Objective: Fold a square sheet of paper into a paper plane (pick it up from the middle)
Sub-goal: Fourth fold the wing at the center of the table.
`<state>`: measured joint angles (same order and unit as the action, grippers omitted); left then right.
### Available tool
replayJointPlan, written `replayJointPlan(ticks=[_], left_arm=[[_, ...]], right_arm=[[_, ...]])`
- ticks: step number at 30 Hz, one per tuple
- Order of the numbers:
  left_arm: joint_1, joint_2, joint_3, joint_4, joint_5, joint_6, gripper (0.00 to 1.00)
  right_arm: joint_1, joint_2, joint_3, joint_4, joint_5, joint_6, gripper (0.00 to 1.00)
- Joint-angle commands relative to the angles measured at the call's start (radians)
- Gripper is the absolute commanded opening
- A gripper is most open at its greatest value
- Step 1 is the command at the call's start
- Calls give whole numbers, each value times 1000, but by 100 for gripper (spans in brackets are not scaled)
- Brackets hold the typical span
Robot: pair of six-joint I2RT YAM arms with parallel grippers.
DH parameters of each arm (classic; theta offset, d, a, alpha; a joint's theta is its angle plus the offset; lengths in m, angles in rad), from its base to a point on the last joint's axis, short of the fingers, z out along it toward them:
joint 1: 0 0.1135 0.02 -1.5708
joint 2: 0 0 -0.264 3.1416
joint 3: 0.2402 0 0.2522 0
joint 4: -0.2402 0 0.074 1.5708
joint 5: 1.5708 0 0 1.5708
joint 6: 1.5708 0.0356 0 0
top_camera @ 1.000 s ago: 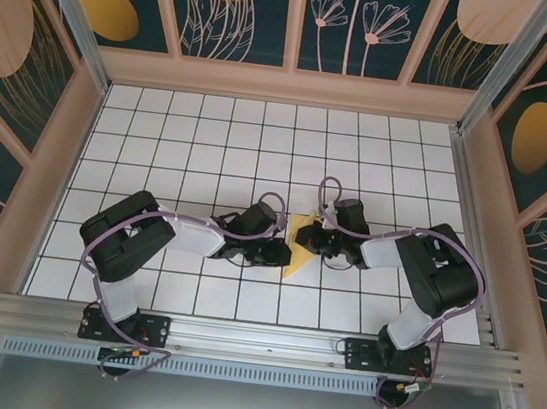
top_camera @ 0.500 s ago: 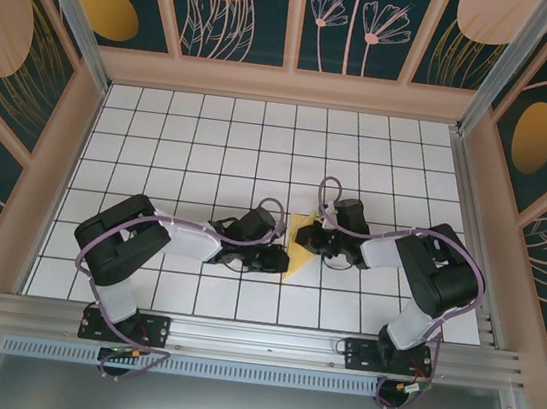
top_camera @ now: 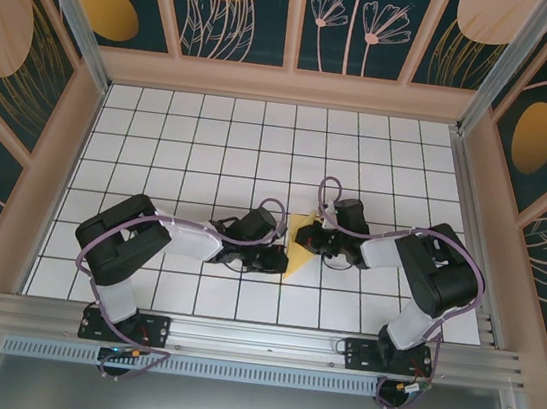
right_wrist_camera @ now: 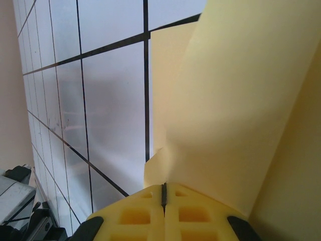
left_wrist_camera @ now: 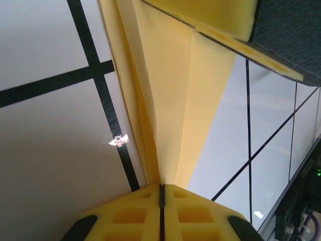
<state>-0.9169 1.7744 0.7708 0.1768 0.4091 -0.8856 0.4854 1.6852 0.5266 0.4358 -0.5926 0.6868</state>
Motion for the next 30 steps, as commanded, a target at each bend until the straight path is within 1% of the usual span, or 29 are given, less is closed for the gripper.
replayJointPlan(ticks=[1,5,8,10,18,21,22,27,30], left_arm=[[-20,15,15,-167,-16,49,8],[-33,-1,3,-195,-15,64,10],[-49,14,29,-265,-59,79,9],[-57,22,36,-287,-63,82,8],[-94,0,33,-355,-79,86,10],[-95,-54,14,-351,-94,78,10],[-95,-107,4,-340,-103,72,11],[-93,-234,-22,-297,-126,58,14],[-89,-276,-19,-289,-174,42,13]], right_arm=[[-1,42,-23,-57,66,-29,5],[-1,41,-23,-65,76,-33,5],[1,45,-24,-66,79,-33,5],[0,46,-23,-67,79,-33,5],[0,41,-24,-73,83,-36,5],[-1,42,-26,-68,80,-33,5],[-1,40,-28,-69,82,-33,5],[0,46,-34,-59,82,-29,5],[-1,44,-36,-60,83,-29,5]])
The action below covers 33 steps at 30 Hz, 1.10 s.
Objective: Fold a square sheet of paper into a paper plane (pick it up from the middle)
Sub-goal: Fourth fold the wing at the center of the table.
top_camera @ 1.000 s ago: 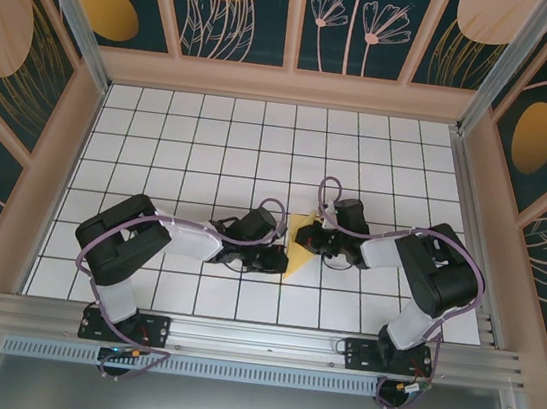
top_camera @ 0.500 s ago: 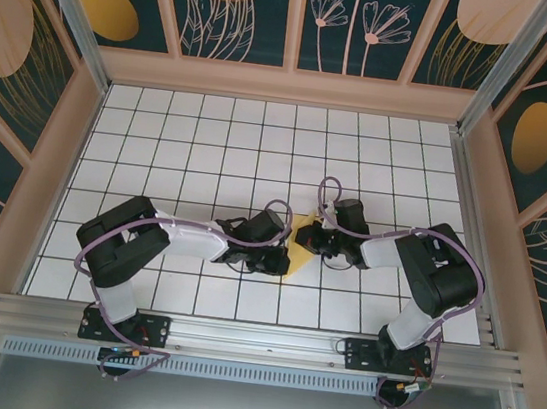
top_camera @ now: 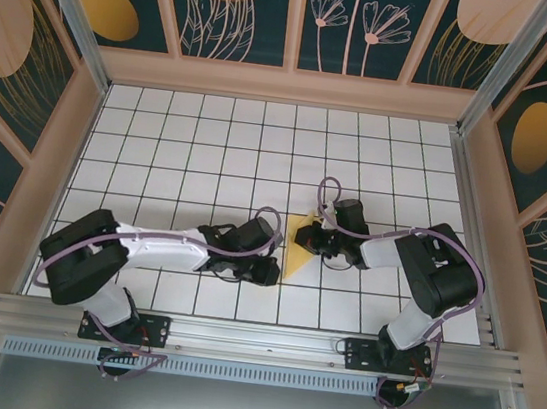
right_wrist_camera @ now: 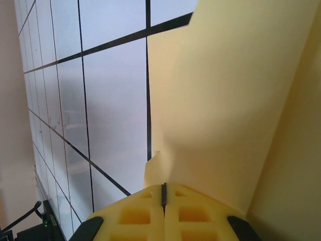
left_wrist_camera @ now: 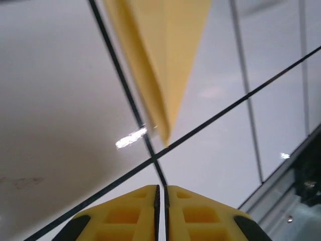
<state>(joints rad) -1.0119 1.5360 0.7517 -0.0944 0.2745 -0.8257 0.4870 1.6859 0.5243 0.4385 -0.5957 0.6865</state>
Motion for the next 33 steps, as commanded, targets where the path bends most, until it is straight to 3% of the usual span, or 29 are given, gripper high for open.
replayJointPlan(ticks=[1,4,15,21,28,33], left_arm=[[8,-47,3,-5,-58,-27,12],[30,-49,7,93,-84,-75,13],[56,171,48,535,68,-225,11],[56,223,29,523,56,-241,10],[56,229,44,391,11,-199,11],[56,270,47,384,38,-194,11]], right_arm=[[-2,39,-36,-64,89,-28,5],[-2,37,-40,-63,90,-30,5],[-2,47,-38,-60,86,-30,5],[-2,47,-40,-60,89,-30,5],[-2,57,-38,-55,87,-29,5],[-2,58,-37,-61,89,-31,5]])
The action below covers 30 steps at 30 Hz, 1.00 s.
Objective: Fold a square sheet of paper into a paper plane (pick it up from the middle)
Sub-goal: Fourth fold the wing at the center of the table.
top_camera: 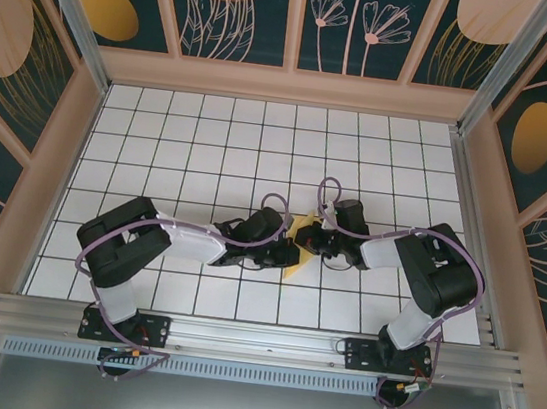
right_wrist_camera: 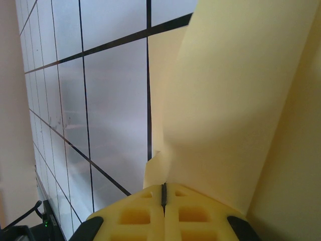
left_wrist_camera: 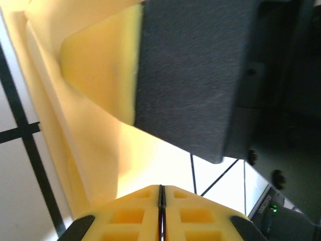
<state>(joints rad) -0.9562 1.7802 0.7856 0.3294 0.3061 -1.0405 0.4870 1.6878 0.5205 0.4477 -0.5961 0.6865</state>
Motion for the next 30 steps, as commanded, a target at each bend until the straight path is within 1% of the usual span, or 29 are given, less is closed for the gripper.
replayJointPlan(ticks=[1,6,10,15,18,24,27,30], left_arm=[[2,28,9,-42,9,20,11],[1,20,-40,-76,9,22,11],[-5,-2,-100,-44,56,25,12],[-25,25,-69,-123,84,81,12],[-29,0,-73,-184,36,79,12],[-31,-109,-108,-259,-6,94,12],[-31,-167,-107,-229,-18,90,12],[-31,-205,-68,-212,-44,82,12]], right_arm=[[-2,55,-32,-72,91,-31,5],[-2,55,-33,-76,96,-33,5],[-2,55,-36,-79,102,-35,5],[-2,62,-34,-76,102,-33,5],[-2,57,-36,-81,106,-33,5],[-3,56,-37,-83,107,-33,5],[-3,53,-37,-81,105,-30,5],[-4,52,-37,-83,105,-30,5]])
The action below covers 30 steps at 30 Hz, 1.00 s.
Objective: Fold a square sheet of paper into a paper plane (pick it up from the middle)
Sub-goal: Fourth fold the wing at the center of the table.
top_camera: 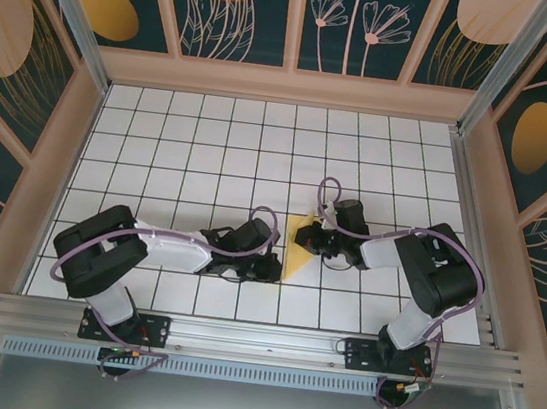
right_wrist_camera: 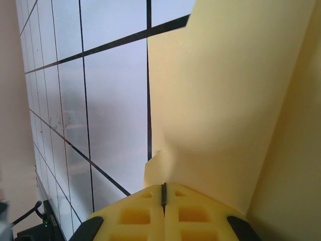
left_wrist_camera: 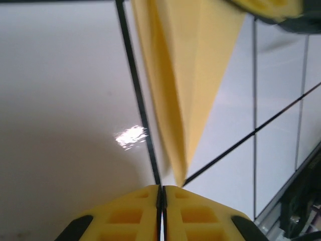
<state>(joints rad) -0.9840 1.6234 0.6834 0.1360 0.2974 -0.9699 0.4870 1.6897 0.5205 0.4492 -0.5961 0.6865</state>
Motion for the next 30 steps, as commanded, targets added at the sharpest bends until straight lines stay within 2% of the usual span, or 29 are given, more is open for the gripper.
replayJointPlan(ticks=[1,4,8,14,21,27,30], left_arm=[[-3,-55,46,-11,-48,10,12],[-3,-56,70,45,-69,-2,13],[-4,25,108,163,8,-24,13],[-3,129,99,174,23,-46,13],[-4,165,67,141,42,-34,14],[-9,165,48,30,39,5,14],[-20,165,37,23,83,26,14]], right_arm=[[-4,49,-37,-84,105,-30,5],[-4,49,-37,-86,105,-30,5],[-4,49,-37,-84,105,-30,5],[-4,49,-36,-86,104,-28,5],[-3,55,-39,-84,110,-30,5],[-3,57,-42,-88,114,-31,5],[-4,63,-40,-86,116,-31,5]])
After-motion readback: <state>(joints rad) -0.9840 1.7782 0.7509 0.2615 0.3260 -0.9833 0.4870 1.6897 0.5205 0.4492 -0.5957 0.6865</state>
